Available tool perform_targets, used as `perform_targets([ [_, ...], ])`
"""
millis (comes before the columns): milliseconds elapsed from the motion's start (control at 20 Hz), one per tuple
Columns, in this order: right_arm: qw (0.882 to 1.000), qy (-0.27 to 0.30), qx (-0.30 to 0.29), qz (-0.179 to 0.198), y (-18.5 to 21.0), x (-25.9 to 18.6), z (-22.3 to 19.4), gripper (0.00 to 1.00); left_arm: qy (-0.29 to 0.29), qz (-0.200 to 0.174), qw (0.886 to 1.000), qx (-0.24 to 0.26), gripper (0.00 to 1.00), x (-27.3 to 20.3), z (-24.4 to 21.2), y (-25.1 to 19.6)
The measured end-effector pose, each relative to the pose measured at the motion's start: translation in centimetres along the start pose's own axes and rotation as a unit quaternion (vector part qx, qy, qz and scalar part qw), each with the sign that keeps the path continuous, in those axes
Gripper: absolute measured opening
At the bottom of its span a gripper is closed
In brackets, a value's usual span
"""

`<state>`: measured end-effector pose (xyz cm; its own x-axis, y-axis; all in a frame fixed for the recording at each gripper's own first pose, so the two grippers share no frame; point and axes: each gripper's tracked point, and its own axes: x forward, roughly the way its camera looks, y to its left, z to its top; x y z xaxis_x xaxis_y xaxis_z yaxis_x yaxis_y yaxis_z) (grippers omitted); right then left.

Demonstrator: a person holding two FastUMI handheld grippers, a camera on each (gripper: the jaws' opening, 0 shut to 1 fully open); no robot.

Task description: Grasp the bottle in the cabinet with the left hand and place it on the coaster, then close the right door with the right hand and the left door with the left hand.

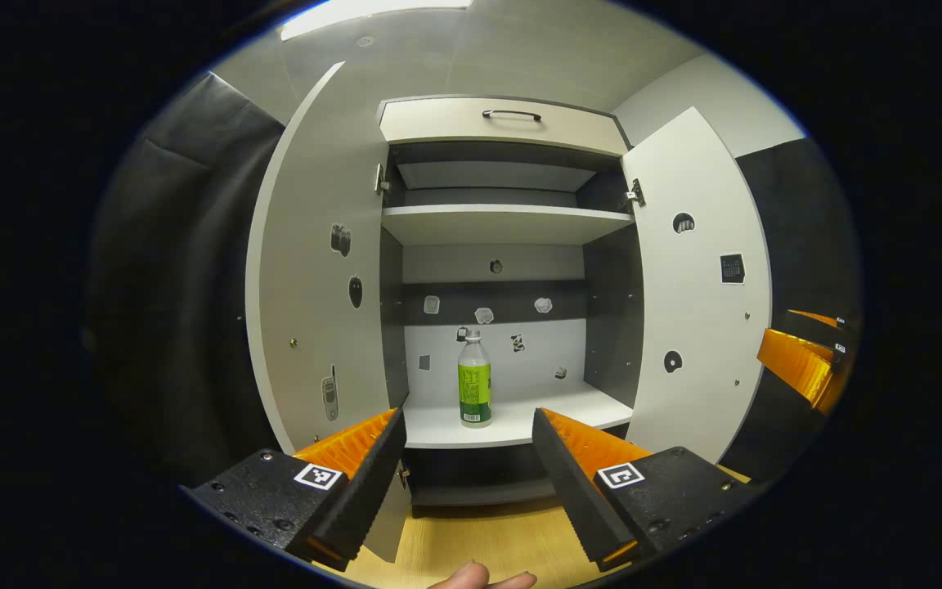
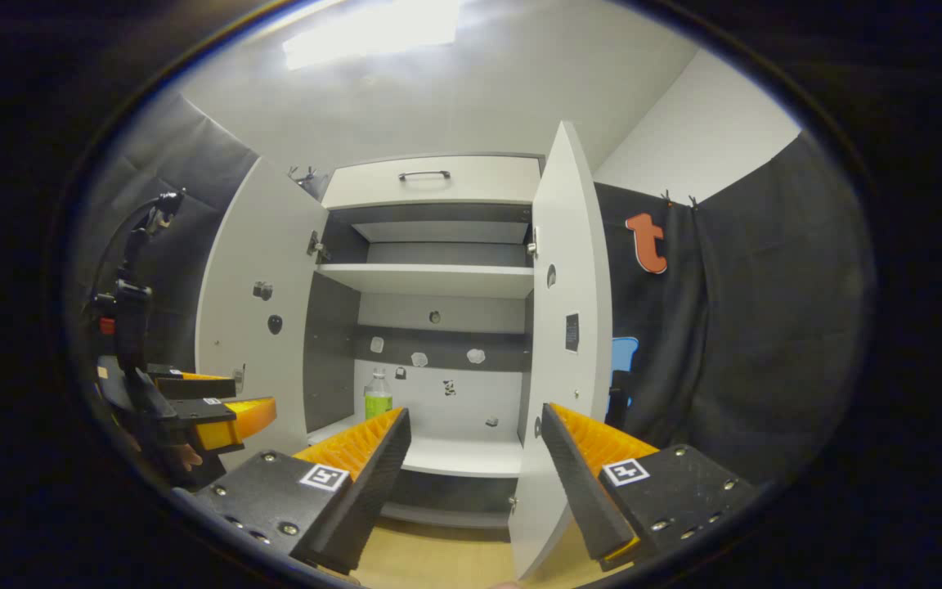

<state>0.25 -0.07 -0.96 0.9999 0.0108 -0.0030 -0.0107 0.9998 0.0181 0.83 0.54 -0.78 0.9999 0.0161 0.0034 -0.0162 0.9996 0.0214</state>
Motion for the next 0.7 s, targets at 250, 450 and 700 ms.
perform_targets([
  [250,1.000,0.006,0.005,-0.003,-0.2,0.8,-0.5,0.97,0.003,-0.012,1.000,0.000,0.98,0.3,-0.5,-0.6],
  [450,1.000,0.008,-0.001,-0.002,-0.1,1.5,-1.0,0.97,-0.003,-0.014,1.000,-0.001,0.98,1.5,-0.5,-0.6],
  [700,1.000,0.003,0.005,0.001,-0.3,2.8,-1.4,0.97,-0.002,-0.010,1.000,-0.009,0.98,4.2,-1.2,-0.2],
])
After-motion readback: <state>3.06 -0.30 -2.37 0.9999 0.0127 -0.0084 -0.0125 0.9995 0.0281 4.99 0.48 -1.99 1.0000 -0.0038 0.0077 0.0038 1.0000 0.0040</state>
